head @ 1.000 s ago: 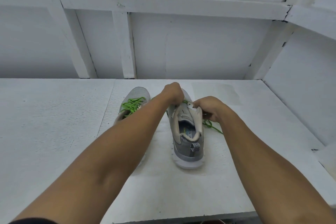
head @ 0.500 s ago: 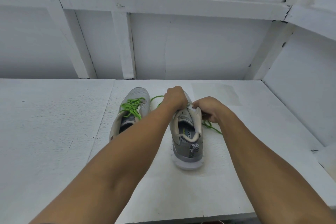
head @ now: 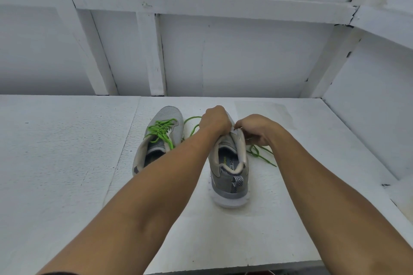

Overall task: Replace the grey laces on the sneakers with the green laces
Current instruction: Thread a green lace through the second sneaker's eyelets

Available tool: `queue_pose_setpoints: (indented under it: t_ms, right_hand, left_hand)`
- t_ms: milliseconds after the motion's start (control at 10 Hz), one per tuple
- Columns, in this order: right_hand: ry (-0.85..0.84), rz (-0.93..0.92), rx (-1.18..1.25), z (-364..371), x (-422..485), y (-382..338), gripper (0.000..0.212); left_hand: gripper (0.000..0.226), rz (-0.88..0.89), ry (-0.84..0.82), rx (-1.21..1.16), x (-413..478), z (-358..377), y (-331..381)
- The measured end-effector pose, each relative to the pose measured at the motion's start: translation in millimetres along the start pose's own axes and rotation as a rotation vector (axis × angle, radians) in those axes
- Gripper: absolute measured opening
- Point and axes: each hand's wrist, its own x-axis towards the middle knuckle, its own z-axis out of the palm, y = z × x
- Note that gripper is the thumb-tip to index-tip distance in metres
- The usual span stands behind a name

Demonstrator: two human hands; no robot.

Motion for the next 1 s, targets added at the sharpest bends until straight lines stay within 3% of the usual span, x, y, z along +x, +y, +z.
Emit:
queue_pose_setpoints:
  t_ms: [100, 300, 400, 500, 600, 700, 800, 900, 1000]
  right_hand:
    - [-0.008, -0.002, -0.001, 2, 1, -1, 0.024]
    - [0.102, -0.141, -0.127, 5, 9, 4, 0.025]
    - [0.21, -0.216, -0.254, -8, 7, -6, 0.023]
    - [0.423, -0.39, 0.186, -36, 7, -33, 0.031]
    - [0.403, -0.482, 1.301, -84, -10, -68, 0.024]
    - [0.387, -0.624, 0.932, -85, -21, -74, 0.02]
    - [0.381, -0.812, -0.474, -41, -4, -32, 0.009]
    - [0.25, -0.686, -0.958, -16, 10, 13, 0.021]
    - [0.316, -0.724, -0.908, -10, 13, 22, 0.012]
  left_hand:
    - [0.01, 0.028, 0.016, -0.026, -4, -1, -1]
    - [0.014, 0.021, 0.136, -0.085, -18, -10, -5]
    - [0.009, 0.035, 0.19, -0.25, -34, -8, -20]
    - [0.021, 0.011, 0.155, -0.43, -50, 1, -35]
    - [0.032, -0.037, 0.219, -0.558, -53, 8, -44]
    - [0.034, -0.1, 0.265, -0.629, -52, 13, -48]
    - [0.036, -0.119, 0.252, -0.683, -52, 14, -51]
    - [0.036, -0.129, 0.261, -0.714, -52, 15, -51]
    - [0.034, -0.165, 0.285, -0.774, -51, 18, -50]
